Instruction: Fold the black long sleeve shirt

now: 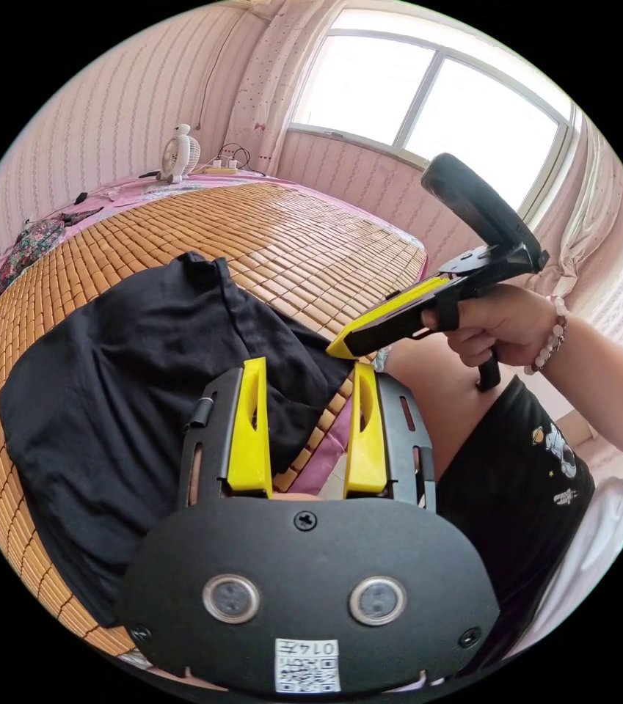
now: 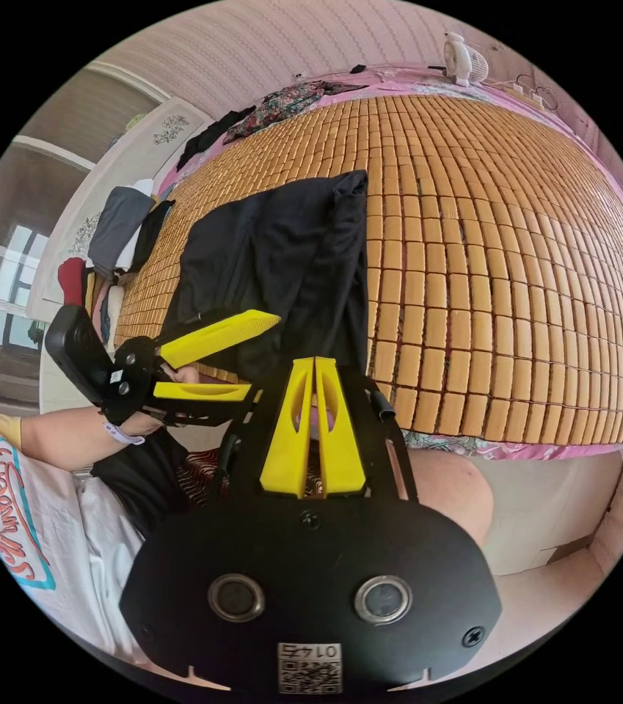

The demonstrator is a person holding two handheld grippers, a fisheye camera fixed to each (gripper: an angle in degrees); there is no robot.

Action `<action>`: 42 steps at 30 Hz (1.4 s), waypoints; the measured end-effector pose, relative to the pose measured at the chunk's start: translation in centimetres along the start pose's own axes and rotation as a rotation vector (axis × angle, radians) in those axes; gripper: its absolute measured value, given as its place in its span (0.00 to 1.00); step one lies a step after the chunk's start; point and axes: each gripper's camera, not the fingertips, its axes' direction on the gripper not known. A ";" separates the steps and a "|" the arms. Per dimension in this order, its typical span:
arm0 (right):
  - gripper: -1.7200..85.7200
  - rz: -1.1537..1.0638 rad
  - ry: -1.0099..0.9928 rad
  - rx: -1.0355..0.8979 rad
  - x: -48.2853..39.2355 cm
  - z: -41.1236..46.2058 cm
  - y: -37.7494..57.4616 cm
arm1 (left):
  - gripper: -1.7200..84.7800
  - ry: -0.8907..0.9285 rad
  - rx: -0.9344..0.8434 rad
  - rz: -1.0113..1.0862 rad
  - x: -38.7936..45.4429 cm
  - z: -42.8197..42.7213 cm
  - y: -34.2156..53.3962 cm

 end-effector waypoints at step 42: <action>0.12 0.259 -0.578 0.232 16.8 0.1 8.8 | 0.02 -0.089 -0.096 0.011 1.9 -1.7 1.4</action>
